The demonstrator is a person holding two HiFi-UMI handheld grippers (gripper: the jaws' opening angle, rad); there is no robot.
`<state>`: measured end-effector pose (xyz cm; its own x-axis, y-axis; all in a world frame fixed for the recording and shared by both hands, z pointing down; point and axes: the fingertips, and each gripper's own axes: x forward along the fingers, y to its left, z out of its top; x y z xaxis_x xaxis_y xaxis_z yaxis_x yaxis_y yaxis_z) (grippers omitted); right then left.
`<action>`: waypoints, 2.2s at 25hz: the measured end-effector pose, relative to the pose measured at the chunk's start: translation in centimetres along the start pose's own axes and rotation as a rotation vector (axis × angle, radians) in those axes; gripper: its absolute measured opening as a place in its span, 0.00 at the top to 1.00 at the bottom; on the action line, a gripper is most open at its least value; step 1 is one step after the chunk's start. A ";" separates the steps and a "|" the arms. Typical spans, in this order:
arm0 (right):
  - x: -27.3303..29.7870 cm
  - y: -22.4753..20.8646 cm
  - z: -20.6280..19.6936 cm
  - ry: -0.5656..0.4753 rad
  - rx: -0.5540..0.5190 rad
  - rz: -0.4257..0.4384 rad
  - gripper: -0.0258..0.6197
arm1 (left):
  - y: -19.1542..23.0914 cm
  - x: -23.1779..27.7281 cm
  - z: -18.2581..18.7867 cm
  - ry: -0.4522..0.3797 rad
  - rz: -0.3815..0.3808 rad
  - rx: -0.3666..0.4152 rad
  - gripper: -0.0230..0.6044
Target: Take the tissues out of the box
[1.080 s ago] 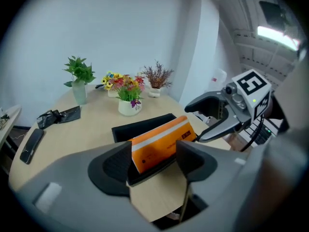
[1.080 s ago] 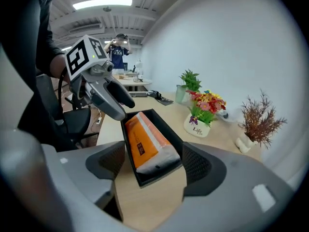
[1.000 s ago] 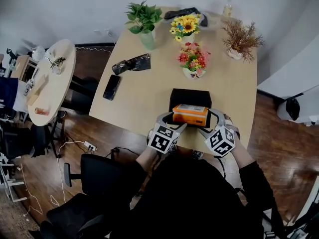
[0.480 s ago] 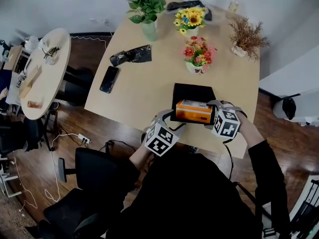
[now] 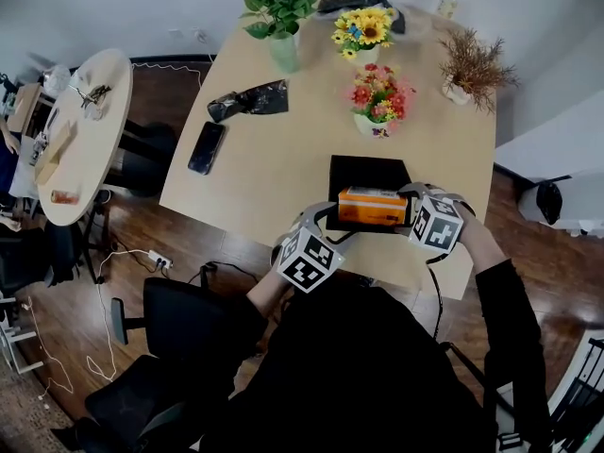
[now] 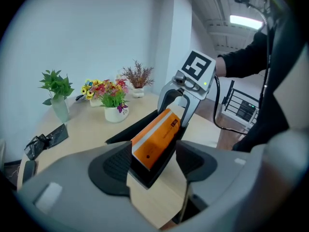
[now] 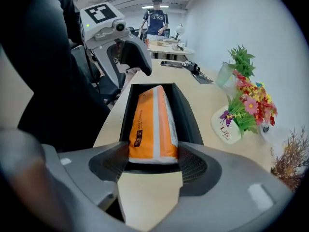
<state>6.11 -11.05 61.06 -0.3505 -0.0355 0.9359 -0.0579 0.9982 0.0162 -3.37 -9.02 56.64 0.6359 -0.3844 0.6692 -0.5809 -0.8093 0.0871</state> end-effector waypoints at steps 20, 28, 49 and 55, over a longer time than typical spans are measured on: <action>-5.6 1.7 2.0 -0.217 0.155 0.068 0.58 | -0.7 2.0 0.3 0.179 0.031 0.717 0.12; -8.0 4.0 3.3 -0.310 0.176 0.169 0.58 | -2.1 0.6 1.7 0.061 -0.179 0.529 0.38; -14.6 5.4 -2.3 -0.610 0.540 -0.067 0.45 | -8.2 0.8 3.5 0.152 -0.477 0.134 0.46; -16.3 8.0 -8.3 -0.691 0.767 -0.202 0.47 | -11.9 4.2 6.0 0.162 -0.603 -0.213 0.46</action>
<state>19.09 -2.09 48.89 -0.7111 -0.4591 0.5325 -0.6668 0.6807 -0.3034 9.30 -3.70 53.97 0.8067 0.1940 0.5582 -0.2451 -0.7496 0.6148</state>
